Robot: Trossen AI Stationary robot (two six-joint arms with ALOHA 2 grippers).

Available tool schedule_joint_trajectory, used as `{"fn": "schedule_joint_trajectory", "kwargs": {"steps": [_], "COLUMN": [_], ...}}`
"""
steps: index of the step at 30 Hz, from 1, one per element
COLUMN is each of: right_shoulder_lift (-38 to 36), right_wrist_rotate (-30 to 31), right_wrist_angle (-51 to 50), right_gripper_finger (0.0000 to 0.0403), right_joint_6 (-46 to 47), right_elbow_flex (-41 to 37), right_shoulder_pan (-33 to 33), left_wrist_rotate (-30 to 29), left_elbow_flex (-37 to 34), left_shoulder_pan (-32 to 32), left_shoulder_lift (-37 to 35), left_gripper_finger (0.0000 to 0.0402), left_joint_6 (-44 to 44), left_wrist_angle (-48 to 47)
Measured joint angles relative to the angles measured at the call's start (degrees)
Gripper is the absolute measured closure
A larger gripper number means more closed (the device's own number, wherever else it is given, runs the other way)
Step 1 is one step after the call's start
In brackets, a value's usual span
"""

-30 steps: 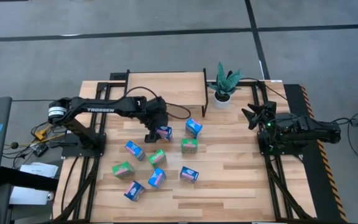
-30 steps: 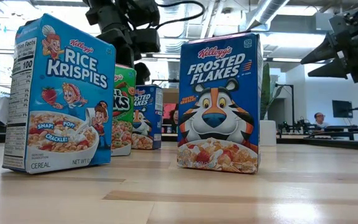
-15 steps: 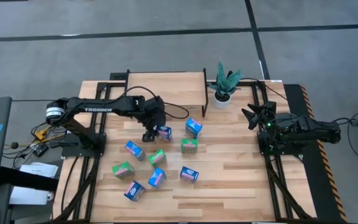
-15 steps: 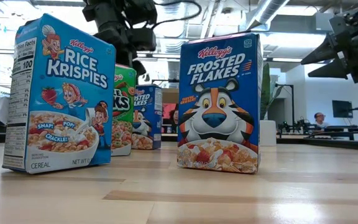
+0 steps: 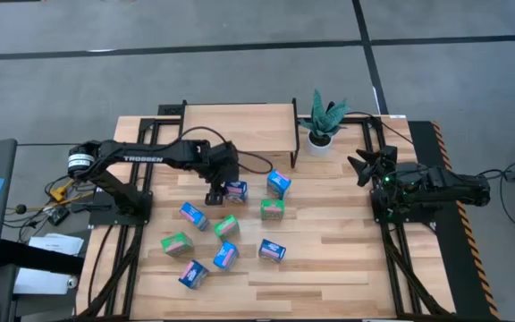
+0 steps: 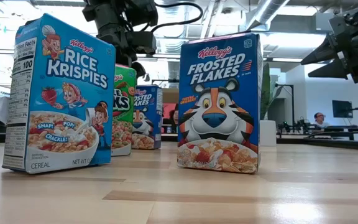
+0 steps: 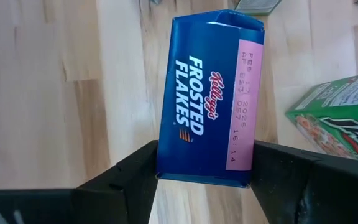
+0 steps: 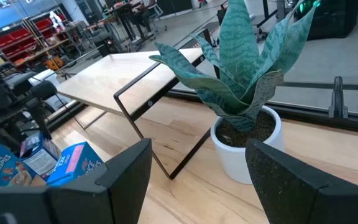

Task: Stack cereal on shelf
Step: Put the top blue cereal box on the shelf

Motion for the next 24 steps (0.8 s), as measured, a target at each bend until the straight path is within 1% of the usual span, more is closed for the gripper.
{"fn": "schedule_joint_trajectory", "kwargs": {"steps": [11, 19, 24], "right_shoulder_lift": [0.00, 0.00, 0.00], "right_wrist_rotate": [0.01, 0.01, 0.02], "right_wrist_angle": [0.00, 0.00, 0.00], "right_gripper_finger": [0.0117, 0.0117, 0.0117], "right_joint_6": [0.00, -0.02, -0.02], "right_elbow_flex": [0.00, 0.00, 0.00], "right_shoulder_pan": [-0.02, 0.00, 0.00], "left_wrist_rotate": [-0.63, -1.49, -1.70], "left_elbow_flex": [0.46, 0.46, 1.32], "left_shoulder_pan": [-1.60, -1.55, -1.55], "left_shoulder_lift": [0.00, 0.00, -0.08], "left_gripper_finger": [0.0198, 0.0255, 0.0266], "left_joint_6": [-0.14, -1.73, -4.77], "left_wrist_angle": [1.17, 0.96, 0.06]}}
